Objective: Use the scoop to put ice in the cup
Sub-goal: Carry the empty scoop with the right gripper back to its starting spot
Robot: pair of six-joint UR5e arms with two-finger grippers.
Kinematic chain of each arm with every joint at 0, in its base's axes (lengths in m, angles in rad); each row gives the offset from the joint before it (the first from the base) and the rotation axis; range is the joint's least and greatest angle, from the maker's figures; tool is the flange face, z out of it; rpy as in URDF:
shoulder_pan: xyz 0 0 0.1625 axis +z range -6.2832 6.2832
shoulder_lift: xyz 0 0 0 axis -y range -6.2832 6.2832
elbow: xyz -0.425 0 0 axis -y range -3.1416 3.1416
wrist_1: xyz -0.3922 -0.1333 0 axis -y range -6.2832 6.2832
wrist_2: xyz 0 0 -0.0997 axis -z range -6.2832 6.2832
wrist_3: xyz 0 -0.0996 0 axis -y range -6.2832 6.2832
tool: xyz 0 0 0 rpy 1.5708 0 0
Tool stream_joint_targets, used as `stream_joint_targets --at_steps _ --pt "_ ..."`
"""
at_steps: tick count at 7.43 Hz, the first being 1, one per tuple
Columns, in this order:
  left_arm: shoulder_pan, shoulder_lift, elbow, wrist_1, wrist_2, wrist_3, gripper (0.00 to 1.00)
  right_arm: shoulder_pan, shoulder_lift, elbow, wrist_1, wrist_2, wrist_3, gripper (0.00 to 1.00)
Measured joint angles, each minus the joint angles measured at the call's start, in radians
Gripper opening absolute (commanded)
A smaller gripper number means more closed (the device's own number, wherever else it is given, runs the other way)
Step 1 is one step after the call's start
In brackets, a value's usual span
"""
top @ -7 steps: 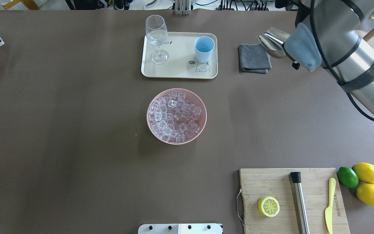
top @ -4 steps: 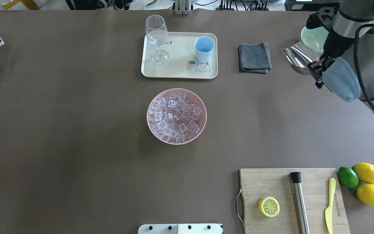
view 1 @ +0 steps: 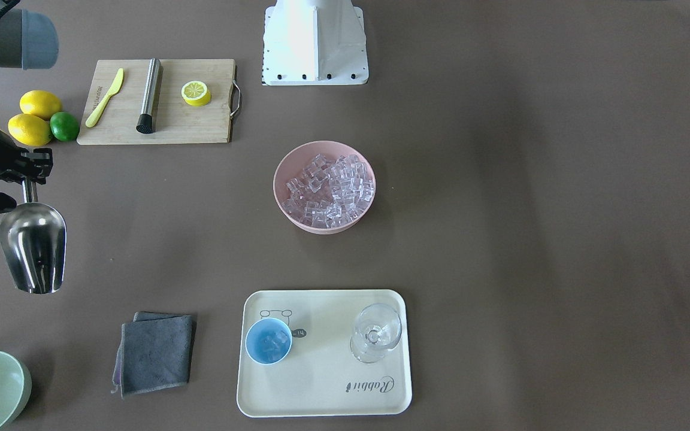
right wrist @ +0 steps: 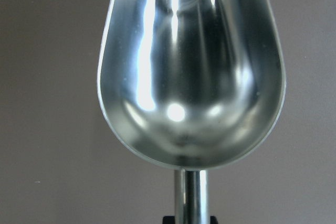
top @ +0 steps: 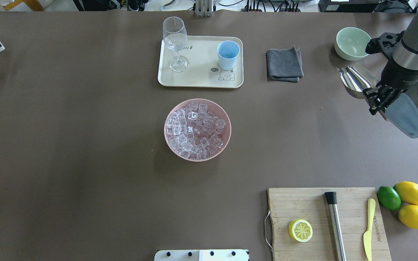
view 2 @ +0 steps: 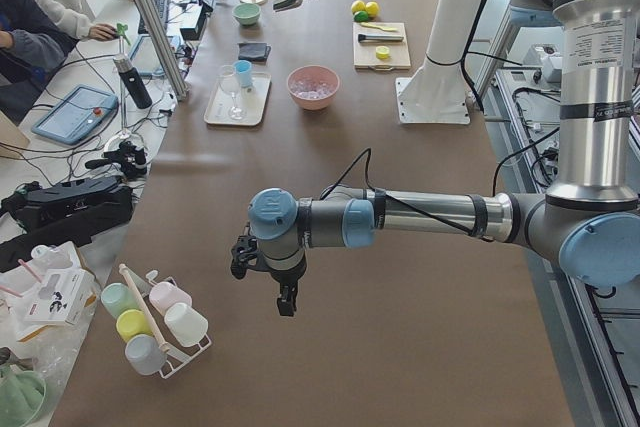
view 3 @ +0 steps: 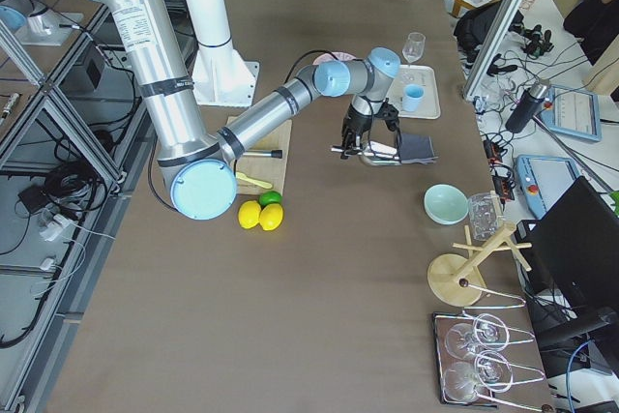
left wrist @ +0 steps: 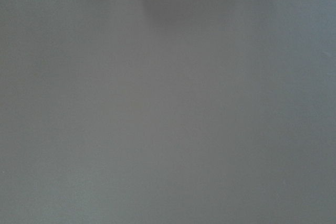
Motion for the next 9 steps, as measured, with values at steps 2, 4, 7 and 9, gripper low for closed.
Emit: stream_joint_targets --at_steps 2,4,7,9 --pt "0.000 0.000 0.002 0.000 -0.001 0.001 0.98 -0.001 -0.045 -0.052 0.108 0.005 0.047 0.00" --pt "0.001 0.000 0.001 0.000 -0.001 0.002 0.98 -0.008 -0.072 -0.105 0.224 0.016 0.160 0.00" --pt "0.001 0.000 0.002 0.000 -0.001 0.004 0.98 -0.041 -0.088 -0.129 0.318 0.024 0.344 0.00" --pt "0.001 0.000 0.002 0.000 -0.001 0.005 0.98 -0.087 -0.109 -0.109 0.325 0.058 0.383 0.00"
